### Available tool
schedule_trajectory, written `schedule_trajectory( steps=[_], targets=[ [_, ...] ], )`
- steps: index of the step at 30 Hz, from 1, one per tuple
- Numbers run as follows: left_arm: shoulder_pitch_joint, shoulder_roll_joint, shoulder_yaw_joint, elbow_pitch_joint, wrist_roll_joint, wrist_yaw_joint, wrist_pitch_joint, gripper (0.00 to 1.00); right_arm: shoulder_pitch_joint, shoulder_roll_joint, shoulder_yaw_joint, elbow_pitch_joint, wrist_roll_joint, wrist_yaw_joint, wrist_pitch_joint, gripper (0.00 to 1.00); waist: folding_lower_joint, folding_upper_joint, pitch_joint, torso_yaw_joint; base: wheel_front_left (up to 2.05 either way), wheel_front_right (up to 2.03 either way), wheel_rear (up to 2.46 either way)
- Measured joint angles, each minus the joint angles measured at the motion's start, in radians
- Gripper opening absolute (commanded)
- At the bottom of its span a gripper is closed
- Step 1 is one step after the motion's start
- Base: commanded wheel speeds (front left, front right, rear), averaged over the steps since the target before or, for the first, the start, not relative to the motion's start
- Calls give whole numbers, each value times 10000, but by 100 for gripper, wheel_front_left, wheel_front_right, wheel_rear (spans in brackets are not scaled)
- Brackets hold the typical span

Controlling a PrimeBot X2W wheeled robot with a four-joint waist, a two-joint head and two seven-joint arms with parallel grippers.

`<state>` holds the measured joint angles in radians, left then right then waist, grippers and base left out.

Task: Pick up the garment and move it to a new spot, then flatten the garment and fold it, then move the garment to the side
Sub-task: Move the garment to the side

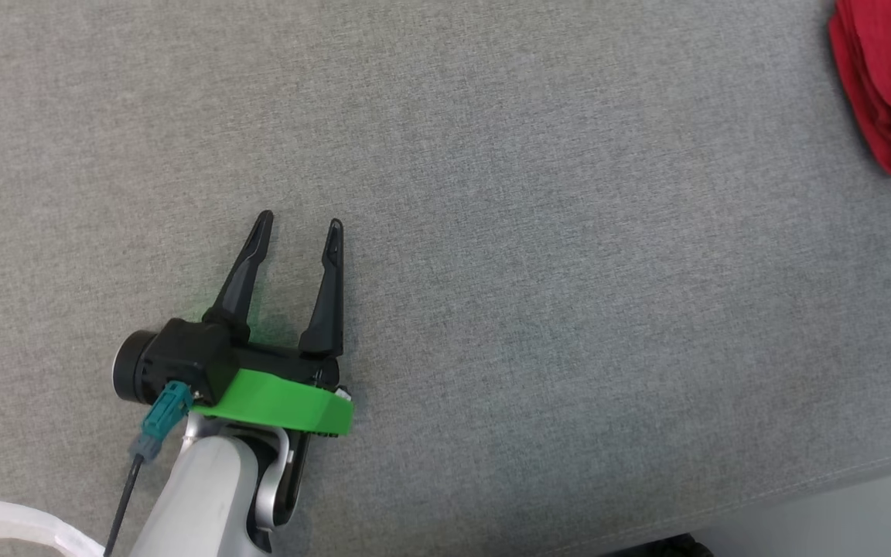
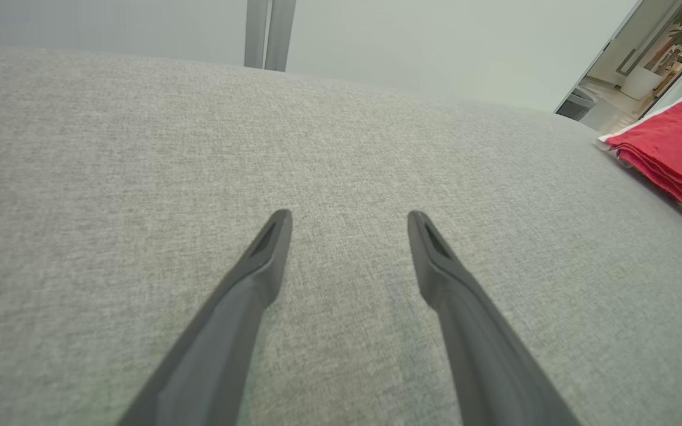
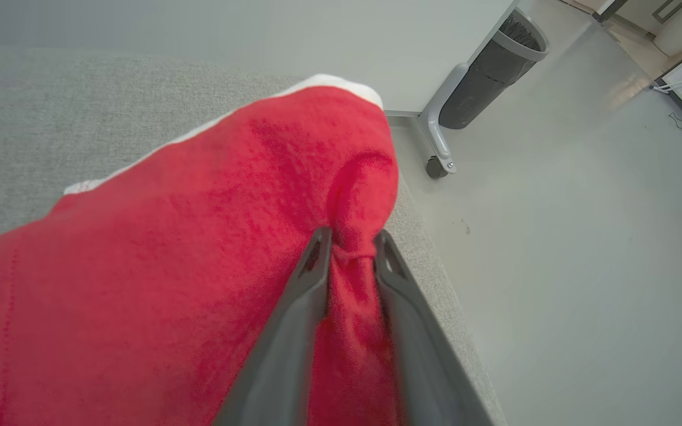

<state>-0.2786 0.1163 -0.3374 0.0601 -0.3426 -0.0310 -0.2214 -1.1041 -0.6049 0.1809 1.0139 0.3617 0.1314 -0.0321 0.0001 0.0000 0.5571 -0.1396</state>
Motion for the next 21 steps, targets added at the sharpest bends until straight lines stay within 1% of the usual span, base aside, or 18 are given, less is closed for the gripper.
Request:
schedule_trajectory(
  steps=[4,10,16,21],
  targets=[
    [-5,23,-61,-38,0,8,0,100,-98,38,-155,332,-362,0,-748,100,0,0,38,101,0,0,0],
    [-13,75,-15,-94,0,96,-15,100,-152,405,-198,711,-608,0,-1296,100,0,0,-80,147,0,0,0],
    [-13,36,203,50,-303,100,-146,100,-127,823,316,489,-642,0,-1674,100,0,0,-442,147,0,0,0],
    [-70,79,454,554,-286,146,-280,100,121,1189,727,-36,-543,0,-1990,100,0,0,-965,219,0,0,0]
  ],
)
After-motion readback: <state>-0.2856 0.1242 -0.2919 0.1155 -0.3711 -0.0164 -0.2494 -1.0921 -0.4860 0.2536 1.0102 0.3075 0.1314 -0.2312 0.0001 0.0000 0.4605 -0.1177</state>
